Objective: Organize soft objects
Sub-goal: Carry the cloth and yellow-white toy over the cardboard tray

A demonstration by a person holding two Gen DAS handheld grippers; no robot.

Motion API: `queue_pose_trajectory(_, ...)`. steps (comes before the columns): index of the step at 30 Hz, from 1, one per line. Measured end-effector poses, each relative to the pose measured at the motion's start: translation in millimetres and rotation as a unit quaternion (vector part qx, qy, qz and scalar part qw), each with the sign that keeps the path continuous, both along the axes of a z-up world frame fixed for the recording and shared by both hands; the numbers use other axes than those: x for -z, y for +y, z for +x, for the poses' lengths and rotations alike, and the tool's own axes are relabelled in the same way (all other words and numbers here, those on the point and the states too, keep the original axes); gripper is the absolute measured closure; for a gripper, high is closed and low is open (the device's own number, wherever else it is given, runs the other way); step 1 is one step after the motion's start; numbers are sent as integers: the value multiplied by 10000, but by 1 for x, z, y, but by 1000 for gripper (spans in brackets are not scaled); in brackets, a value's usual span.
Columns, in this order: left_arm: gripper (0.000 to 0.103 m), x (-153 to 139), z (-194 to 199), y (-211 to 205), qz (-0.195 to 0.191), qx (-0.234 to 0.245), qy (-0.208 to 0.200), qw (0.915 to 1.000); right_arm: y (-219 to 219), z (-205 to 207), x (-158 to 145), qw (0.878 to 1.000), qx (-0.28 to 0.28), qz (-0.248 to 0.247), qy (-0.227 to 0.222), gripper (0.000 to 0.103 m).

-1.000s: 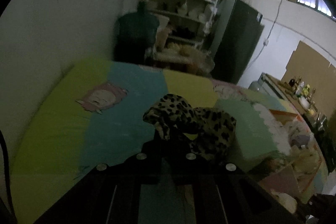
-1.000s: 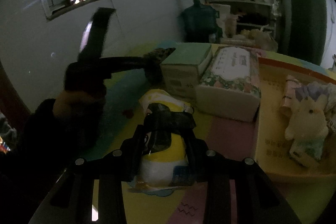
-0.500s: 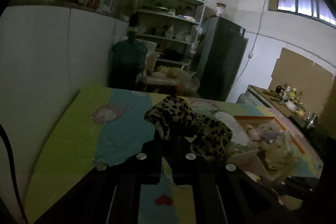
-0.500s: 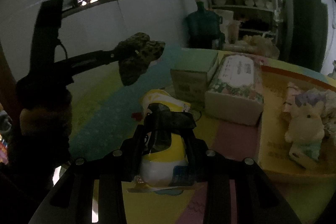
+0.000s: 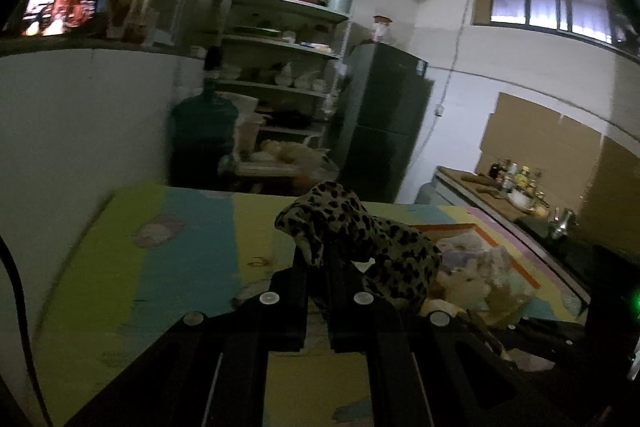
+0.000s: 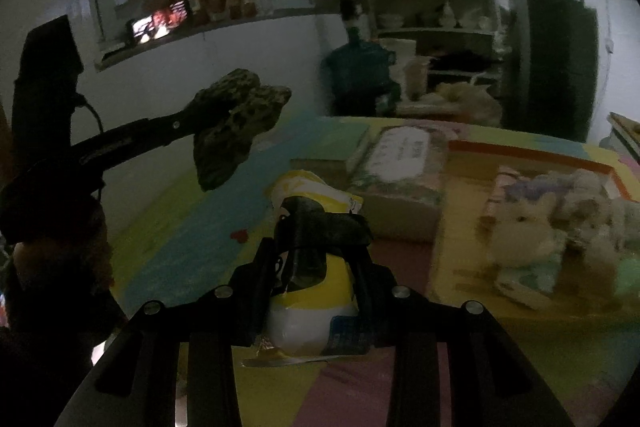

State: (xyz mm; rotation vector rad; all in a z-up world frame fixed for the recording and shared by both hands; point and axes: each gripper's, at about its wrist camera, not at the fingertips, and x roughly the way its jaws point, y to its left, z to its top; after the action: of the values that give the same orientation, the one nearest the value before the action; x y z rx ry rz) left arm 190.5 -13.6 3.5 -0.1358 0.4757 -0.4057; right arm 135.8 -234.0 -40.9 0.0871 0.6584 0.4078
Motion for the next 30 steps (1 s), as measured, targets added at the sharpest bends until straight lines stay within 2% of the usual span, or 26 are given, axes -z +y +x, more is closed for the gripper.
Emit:
queue_pose_trajectory(16,96,-4,1,-94,24,956,-32,9954,-97,-24,-17,9919,1220,-25,-339,65)
queue_pose_trajectory(30,96,-3,30,-165,-61,1267,46,9919,-158,-21,-24,9807,1853,-158,-602,65)
